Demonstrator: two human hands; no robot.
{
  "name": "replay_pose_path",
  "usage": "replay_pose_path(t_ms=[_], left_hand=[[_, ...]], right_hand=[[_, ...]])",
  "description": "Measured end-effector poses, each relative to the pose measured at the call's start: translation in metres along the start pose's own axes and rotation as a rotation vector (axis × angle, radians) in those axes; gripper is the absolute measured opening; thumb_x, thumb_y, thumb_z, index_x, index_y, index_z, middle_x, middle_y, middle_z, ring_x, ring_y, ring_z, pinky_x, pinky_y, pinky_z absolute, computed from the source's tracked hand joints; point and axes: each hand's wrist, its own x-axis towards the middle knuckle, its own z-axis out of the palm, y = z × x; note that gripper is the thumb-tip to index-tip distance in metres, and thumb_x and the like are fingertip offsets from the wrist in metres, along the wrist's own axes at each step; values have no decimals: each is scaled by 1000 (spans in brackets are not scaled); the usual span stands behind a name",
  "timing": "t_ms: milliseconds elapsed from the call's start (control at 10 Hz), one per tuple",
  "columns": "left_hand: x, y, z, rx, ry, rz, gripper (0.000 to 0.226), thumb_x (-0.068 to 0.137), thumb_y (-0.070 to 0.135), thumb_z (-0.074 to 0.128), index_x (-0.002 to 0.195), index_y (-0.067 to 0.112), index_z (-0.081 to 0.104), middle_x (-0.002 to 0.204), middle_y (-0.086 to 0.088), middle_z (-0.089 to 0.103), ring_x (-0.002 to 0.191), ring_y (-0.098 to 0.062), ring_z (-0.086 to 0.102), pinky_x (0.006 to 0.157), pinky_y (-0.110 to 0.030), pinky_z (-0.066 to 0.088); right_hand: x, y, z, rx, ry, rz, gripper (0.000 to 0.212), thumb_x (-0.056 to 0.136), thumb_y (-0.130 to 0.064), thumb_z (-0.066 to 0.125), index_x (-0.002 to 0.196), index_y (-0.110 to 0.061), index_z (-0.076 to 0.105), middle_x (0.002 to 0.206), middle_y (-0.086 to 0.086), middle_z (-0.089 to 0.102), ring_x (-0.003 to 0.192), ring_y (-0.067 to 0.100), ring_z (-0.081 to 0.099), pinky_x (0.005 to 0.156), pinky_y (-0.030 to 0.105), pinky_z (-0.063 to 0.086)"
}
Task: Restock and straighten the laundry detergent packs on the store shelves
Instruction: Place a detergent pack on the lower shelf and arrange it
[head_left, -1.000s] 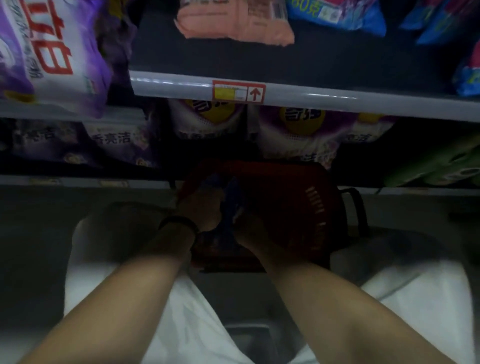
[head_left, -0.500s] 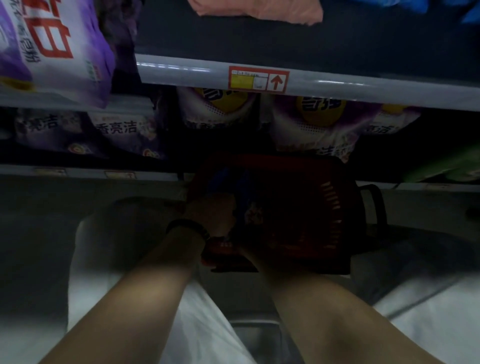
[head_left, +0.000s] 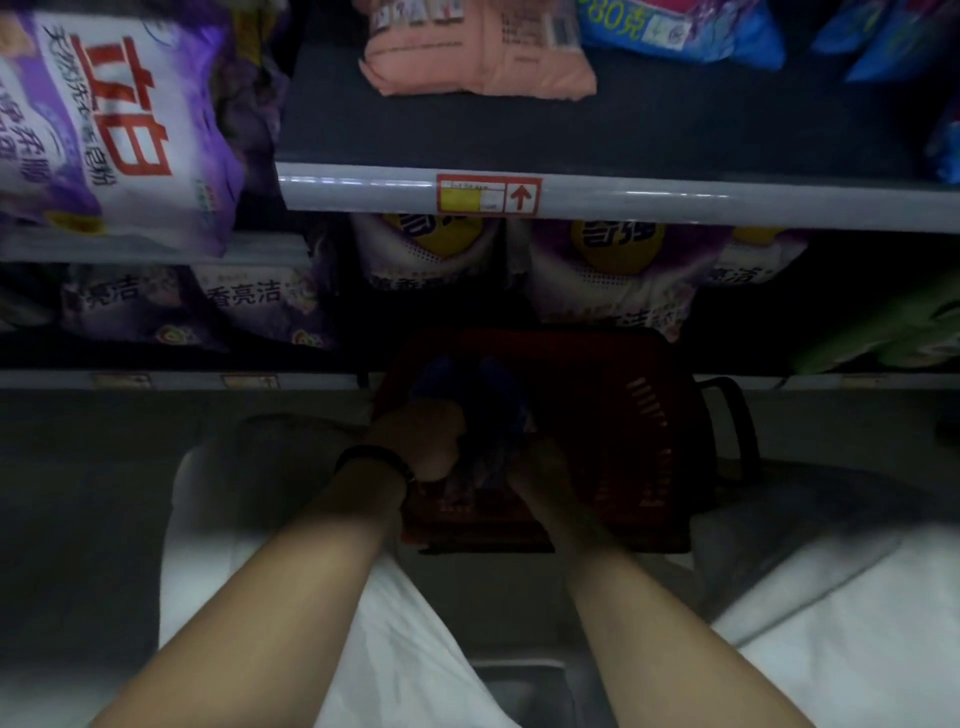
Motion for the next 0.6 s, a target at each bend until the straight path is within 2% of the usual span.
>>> replay_pose_path(t_ms=[100,200,300,400,500,600], left_hand=[[-7,4,-4,-64,32,-7,38,104,16,52,141,13,58,145,-13,58,131,-33,56,104,-37,47],[-12,6,0,-94,62,-20,36,103,19,55,138,14,60,144,-13,60,130,-32,58,104,-37,47],[-26,12,0,-139,69,9,33,106,21,53,134,10,65,143,-12,63,127,-32,60,105,-37,47],[-47,19,-2,-278,51,46,28,106,19,56,130,11,68,139,0,62,129,-21,59,107,-34,45],[-67,25,-6,-504,98,71,46,93,61,66,134,41,64,146,2,54,142,-15,46,110,-12,34],[-79,48,-7,-692,80,185,70,87,60,76,143,21,62,150,3,52,137,-6,46,99,3,32]], right_hand=[[-38,-9,-35,507,33,84,42,108,-19,41,114,6,74,112,24,74,104,33,74,67,17,45],[-61,-9,-66,483,22,49,45,109,-22,48,73,-6,72,69,5,71,61,10,68,59,27,47],[-94,-21,-104,706,-20,-10,34,106,-15,61,74,-5,68,58,-7,66,49,2,59,51,21,41],[-129,-35,-147,905,-10,-170,28,103,-4,59,80,-6,74,65,-5,74,55,3,67,52,19,48],[-168,-43,-184,1070,21,-320,15,92,-12,72,87,-6,85,93,11,82,85,21,79,78,28,63],[-200,-50,-213,1242,-19,-468,47,67,-40,94,89,0,83,92,19,79,83,28,77,82,36,62]])
